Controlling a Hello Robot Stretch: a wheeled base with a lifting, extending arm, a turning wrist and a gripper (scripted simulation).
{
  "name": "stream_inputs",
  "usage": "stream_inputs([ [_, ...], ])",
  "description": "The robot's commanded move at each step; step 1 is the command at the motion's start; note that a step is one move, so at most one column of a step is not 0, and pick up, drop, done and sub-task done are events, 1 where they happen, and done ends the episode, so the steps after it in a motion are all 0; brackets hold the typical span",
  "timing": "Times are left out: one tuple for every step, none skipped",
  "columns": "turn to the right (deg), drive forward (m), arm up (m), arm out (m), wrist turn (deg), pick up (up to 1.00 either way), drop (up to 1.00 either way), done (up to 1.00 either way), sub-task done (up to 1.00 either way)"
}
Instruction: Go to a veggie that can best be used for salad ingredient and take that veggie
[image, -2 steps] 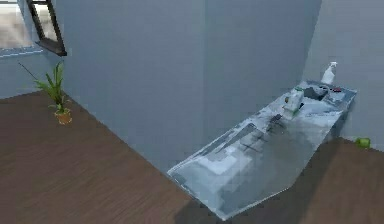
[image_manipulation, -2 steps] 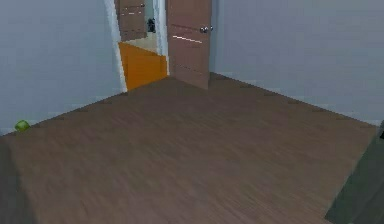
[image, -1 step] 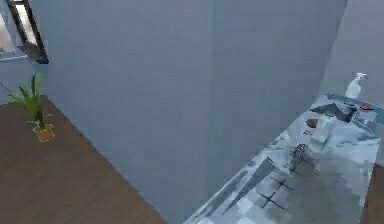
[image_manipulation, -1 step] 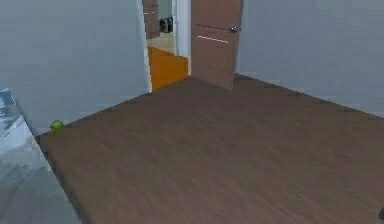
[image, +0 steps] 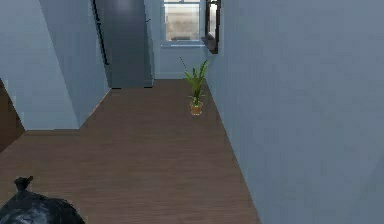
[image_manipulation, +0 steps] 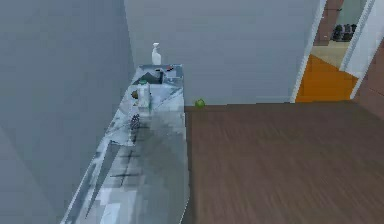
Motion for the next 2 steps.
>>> stream_inputs([
  [0.0,0.30,0.00,0.00,0.0,0.00,0.00,0.00,0.00],
  [-12.0,0.00,0.00,0.00,0.0,0.00,0.00,0.00,0.00],
])
